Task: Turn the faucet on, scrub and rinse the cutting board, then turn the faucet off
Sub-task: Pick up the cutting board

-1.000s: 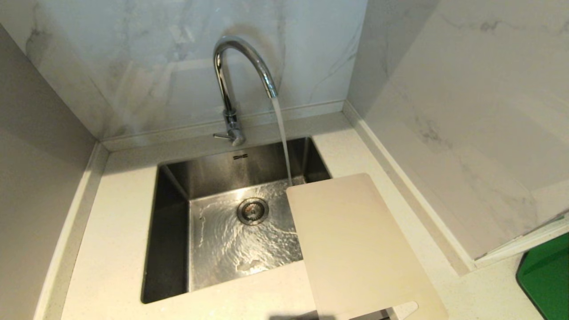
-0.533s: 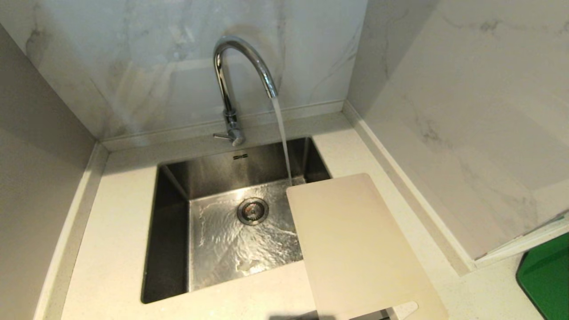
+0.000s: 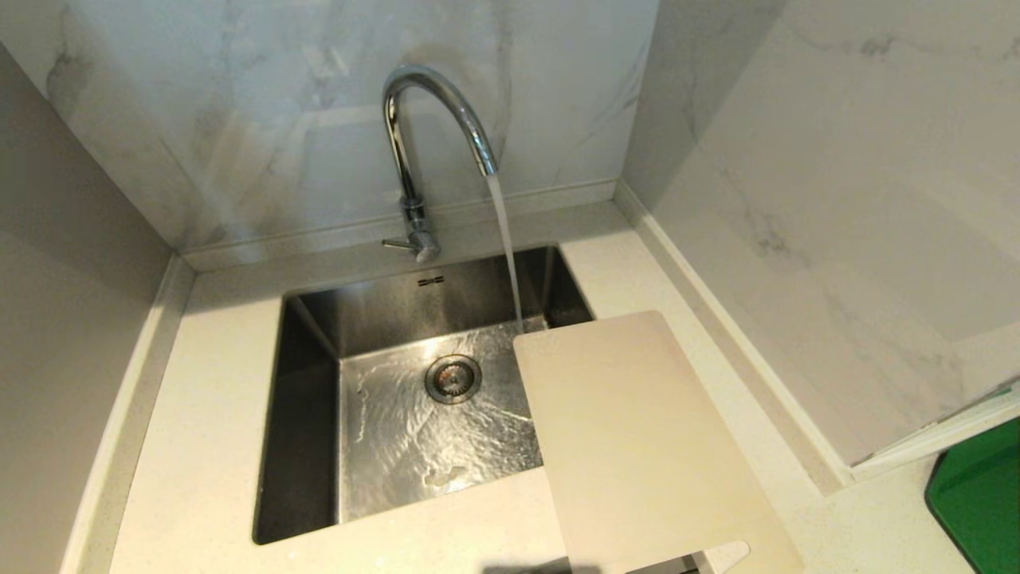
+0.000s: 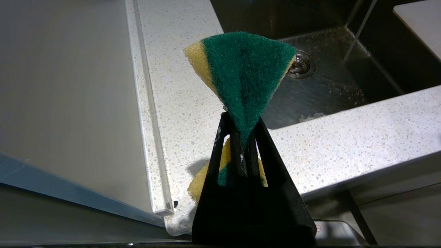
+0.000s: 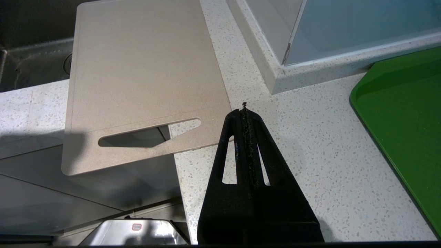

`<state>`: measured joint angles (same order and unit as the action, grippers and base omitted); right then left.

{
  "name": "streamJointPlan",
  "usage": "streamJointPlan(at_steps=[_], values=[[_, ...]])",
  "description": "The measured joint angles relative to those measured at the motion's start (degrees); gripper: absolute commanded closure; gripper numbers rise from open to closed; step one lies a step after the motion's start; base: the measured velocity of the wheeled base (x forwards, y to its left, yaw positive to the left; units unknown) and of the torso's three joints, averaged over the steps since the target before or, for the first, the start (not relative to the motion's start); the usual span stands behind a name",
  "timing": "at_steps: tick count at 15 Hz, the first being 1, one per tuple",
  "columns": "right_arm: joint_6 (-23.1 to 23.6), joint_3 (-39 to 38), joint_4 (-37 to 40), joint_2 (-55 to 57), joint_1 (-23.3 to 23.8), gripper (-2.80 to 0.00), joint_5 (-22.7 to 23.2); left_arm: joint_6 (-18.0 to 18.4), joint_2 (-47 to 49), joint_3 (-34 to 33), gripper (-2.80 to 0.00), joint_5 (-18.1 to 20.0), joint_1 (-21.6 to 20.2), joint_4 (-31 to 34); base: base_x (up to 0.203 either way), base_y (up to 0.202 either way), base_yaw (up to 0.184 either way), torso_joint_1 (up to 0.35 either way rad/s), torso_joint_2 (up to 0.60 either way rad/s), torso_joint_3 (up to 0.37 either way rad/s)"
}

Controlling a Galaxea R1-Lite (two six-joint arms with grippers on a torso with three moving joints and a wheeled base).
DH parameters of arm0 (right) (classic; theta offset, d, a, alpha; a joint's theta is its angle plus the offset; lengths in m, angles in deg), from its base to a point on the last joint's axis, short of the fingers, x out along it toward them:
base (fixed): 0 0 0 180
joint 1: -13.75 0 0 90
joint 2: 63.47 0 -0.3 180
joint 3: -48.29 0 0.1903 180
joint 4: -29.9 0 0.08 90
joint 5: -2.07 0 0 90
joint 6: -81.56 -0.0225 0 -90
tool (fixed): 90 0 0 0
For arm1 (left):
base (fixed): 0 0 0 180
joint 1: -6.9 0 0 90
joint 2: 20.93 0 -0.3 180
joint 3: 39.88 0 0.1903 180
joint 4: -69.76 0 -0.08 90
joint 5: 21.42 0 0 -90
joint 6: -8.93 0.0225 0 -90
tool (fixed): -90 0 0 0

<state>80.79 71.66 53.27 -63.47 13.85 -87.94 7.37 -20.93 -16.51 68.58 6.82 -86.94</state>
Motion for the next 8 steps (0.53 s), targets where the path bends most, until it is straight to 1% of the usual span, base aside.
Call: streamJointPlan(at_steps=[4,8], values=[[0.00,0.00,0.00,0.00,0.00,0.00,-0.02,0.88,0.00,0.00,0.00,-0.02,-0.09,-0.21,0.000,0.000,0.000,0.000,0.00,0.000],[-0.02,0.00,0.00,0.00,0.00,0.00,-0.04,0.99,0.00,0.00,0.00,-0.01,-0.09,-0.33,0.000,0.000,0.000,0.000,0.00,0.000]])
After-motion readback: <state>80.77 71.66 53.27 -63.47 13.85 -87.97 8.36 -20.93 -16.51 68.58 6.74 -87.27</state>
